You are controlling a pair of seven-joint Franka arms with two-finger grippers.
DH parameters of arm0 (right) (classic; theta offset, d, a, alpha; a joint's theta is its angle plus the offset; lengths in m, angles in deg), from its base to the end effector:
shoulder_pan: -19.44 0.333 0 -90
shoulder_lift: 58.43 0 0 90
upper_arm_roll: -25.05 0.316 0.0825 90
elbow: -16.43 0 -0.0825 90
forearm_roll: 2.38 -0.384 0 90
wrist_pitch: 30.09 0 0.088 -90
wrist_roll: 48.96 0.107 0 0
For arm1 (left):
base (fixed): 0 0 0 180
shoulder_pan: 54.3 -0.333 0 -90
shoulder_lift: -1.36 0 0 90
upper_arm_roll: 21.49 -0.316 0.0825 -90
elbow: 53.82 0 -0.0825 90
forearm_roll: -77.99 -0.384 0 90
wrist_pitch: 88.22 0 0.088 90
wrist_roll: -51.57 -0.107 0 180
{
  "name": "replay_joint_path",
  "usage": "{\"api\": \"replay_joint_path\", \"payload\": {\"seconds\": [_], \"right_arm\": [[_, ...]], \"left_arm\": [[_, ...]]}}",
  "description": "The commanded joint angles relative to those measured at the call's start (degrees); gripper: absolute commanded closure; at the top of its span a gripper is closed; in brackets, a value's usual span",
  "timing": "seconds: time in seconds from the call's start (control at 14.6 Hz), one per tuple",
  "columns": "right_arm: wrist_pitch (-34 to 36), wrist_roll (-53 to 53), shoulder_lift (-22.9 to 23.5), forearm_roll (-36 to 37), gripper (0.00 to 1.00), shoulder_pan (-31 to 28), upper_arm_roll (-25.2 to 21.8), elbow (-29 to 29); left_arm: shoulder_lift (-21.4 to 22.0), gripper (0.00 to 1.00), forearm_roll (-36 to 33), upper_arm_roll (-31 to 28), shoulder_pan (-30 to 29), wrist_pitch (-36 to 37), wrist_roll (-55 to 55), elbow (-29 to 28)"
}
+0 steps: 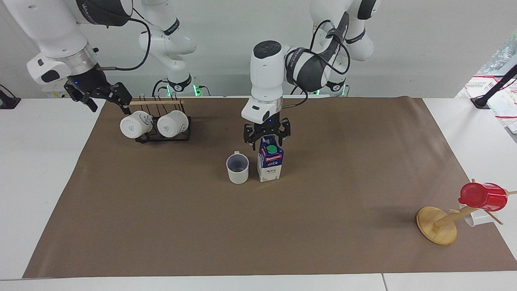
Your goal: Place cup and milk on table
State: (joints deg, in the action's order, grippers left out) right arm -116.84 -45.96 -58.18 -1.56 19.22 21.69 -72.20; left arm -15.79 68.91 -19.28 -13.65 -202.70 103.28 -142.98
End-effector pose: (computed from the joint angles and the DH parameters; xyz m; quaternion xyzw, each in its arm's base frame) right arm 0.5490 -0.0359 0.6284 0.9981 -0.0577 -0.0186 0.0072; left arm 0.4969 -0.4440 0.4893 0.9938 0.0505 0.0987 0.0058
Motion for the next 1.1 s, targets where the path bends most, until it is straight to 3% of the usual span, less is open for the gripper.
{"api": "replay_joint_path", "payload": {"seconds": [0.0, 0.27, 0.55, 0.75, 1.03], "right_arm": [[-0.8, -0.9, -0.3, 0.7, 0.0, -0.7, 0.6, -0.7], [-0.9, -0.5, -0.3, 0.7, 0.0, -0.6, 0.5, -0.7], [-0.9, 0.1, -0.5, 0.8, 0.0, -0.6, 0.5, -1.0], [-0.9, -0.1, -0.5, 0.8, 0.0, -0.7, 0.6, -0.9], [-0.4, -0.3, -0.5, 1.2, 0.0, -0.6, 0.6, -0.7]], "left_arm": [[6.1, 0.0, 0.4, 0.0, -1.7, 4.4, -0.5, -2.0], [14.0, 0.0, 0.5, 0.0, -8.6, 6.8, -7.2, -7.6], [16.8, 0.0, 7.7, -0.3, -19.7, 8.0, -19.9, -9.5], [18.1, 0.0, 12.1, -0.7, -27.3, 12.3, -32.5, -8.1], [17.4, 0.0, 12.1, -0.9, -34.2, 22.5, -42.9, 0.8]]}}
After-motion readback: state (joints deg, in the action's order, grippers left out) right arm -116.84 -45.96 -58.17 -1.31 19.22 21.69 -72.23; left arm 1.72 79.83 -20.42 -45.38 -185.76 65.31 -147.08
